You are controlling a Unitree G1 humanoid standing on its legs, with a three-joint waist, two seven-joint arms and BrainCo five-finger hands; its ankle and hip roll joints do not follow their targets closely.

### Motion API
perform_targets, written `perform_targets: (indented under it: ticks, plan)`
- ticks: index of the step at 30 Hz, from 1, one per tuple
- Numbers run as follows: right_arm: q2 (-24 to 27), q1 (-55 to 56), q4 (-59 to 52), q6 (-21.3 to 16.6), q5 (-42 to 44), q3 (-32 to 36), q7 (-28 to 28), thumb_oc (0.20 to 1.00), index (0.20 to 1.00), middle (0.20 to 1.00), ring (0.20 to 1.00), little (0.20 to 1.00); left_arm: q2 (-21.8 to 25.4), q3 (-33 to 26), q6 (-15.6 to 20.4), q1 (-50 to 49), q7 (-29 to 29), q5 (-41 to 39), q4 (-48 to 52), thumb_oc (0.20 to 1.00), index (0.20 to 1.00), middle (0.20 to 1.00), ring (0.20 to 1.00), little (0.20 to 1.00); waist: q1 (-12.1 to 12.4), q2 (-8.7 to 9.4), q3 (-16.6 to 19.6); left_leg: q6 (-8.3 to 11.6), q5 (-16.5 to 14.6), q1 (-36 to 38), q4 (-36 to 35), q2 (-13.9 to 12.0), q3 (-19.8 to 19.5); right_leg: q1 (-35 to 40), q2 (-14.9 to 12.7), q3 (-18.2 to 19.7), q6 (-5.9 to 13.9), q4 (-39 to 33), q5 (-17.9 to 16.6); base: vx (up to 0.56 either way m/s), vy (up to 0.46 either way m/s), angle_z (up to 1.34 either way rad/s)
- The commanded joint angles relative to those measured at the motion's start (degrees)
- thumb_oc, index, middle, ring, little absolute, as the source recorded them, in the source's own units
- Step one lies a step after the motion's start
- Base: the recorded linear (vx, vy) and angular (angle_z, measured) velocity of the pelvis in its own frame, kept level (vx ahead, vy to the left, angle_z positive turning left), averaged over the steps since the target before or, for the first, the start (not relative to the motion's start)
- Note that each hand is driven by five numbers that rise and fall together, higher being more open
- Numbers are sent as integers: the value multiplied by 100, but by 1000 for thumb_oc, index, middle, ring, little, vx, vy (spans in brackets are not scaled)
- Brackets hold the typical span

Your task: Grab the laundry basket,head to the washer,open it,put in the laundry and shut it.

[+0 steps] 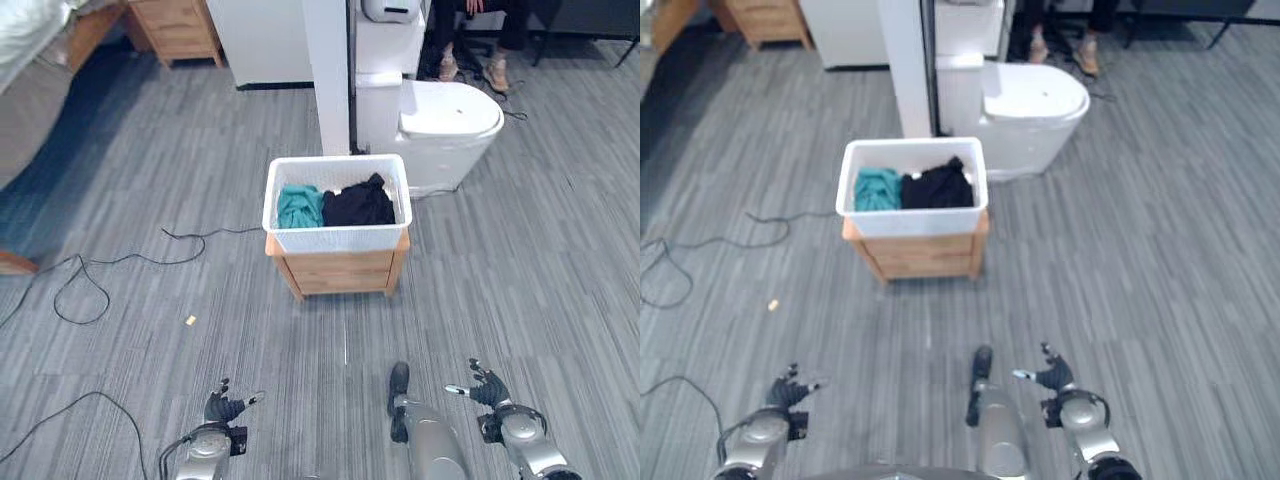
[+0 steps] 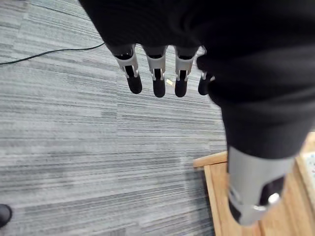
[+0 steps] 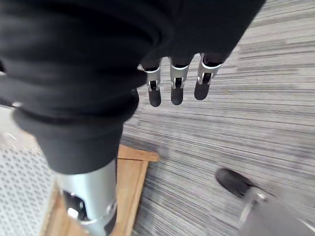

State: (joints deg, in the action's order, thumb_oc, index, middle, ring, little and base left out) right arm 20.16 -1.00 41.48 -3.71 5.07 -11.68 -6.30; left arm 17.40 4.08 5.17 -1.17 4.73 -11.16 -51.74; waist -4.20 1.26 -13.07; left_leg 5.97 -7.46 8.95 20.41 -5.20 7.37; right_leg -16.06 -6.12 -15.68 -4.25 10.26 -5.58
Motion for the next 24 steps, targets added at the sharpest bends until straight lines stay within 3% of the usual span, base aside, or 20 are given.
perform_targets:
  ticks: [1, 2, 4, 6, 7, 8, 9, 13, 16, 20, 23, 24]
  plan:
    - [265, 8, -129, -154, 207, -40, -103, 1000, 1000, 1000, 1000, 1000, 318, 77, 174, -81, 36, -210, 138, 1000, 1000, 1000, 1000, 1000, 13, 286, 212, -213, -143, -1126, 842, 94, 298, 794, -169, -93, 937, -779, 623, 255, -153, -32]
    - [266, 7, -128, -154, 207, -40, -103, 1000, 1000, 1000, 1000, 1000, 318, 78, 174, -80, 36, -210, 138, 1000, 1000, 1000, 1000, 1000, 13, 281, 214, -213, -149, -1134, 853, 88, 296, 791, -164, -95, 936, -778, 624, 324, -125, -29]
    - [332, -20, -42, -146, 214, -42, -154, 1000, 1000, 1000, 1000, 1000, 313, 102, 141, -37, 37, -158, 37, 1000, 1000, 1000, 1000, 1000, 47, 336, 226, -338, -353, -1422, 158, -34, 496, 1034, -170, -78, 973, -915, 772, 290, -29, 2]
    - [377, -15, -14, -155, 203, -42, -182, 1000, 1000, 1000, 1000, 1000, 327, 104, 137, -24, 60, -109, 13, 1000, 1000, 1000, 1000, 1000, 72, 305, 193, -241, 59, -1630, -429, -245, 526, 1193, -143, -36, 993, -976, 847, 188, 40, -1]
    - [377, -15, -14, -155, 203, -42, -182, 1000, 1000, 1000, 1000, 1000, 326, 104, 137, -24, 60, -109, 13, 1000, 1000, 1000, 1000, 1000, 74, 308, 187, -240, 68, -1615, -446, -241, 529, 1200, -145, -34, 993, -977, 847, 212, 107, -24]
    - [392, 11, 32, -151, 169, -26, -219, 1000, 1000, 1000, 1000, 1000, 346, 106, 121, -17, 92, -56, -5, 1000, 1000, 1000, 1000, 1000, 125, 222, 157, -100, 572, -1652, -1116, -444, 514, 1331, -77, -4, 988, -981, 955, 208, 118, -54]
    - [395, 19, 57, -157, 166, -25, -237, 1000, 1000, 1000, 1000, 1000, 351, 105, 126, -10, 104, -52, -60, 1000, 1000, 1000, 1000, 1000, 151, 194, 123, -28, 814, -1684, -1348, -524, 473, 1414, -44, -10, 985, -978, 1017, 289, 169, -65]
    - [342, 88, 193, -137, 143, 7, -284, 1000, 1000, 1000, 1000, 1000, 338, 89, 132, -15, 156, -80, -314, 1000, 1000, 1000, 1000, 1000, 217, 133, 112, 100, 1215, -1868, -1870, -712, 389, 1720, -25, 44, 986, -883, 1299, 211, 153, -61]
    - [267, 142, 264, -131, 139, 74, -273, 1000, 1000, 1000, 1000, 1000, 346, 38, 133, -50, 160, -45, -522, 1000, 1000, 1000, 1000, 1000, 238, 100, 200, 87, 1216, -1777, -1885, -715, 393, 1899, -94, 105, 1048, -747, 1412, 251, 268, -17]
    - [166, 101, 297, -125, 113, 120, -261, 1000, 1000, 1000, 1000, 1000, 394, 25, 113, -63, 130, 144, -748, 1000, 1000, 1000, 1000, 1000, 240, 161, 339, -47, 963, -1781, -1606, -506, 339, 1918, -314, 291, 1172, -564, 1387, 205, 276, -1]
    - [86, -35, 274, -126, 57, 66, -255, 1000, 1000, 1000, 1000, 1000, 527, -24, 106, -7, 171, 168, -777, 1000, 1000, 1000, 1000, 1000, 264, 235, 334, -246, 684, -1717, -1440, -290, 449, 1681, -524, 471, 1301, -190, 1277, 74, 270, 15]
    - [31, -158, 184, -145, 81, 45, -268, 1000, 1000, 1000, 1000, 1000, 655, -88, 111, 52, 202, 131, -737, 1000, 1000, 1000, 1000, 1000, 281, 241, 263, -362, 545, -1689, -1338, -223, 578, 1401, -647, 499, 1349, 232, 1218, 28, 314, -18]
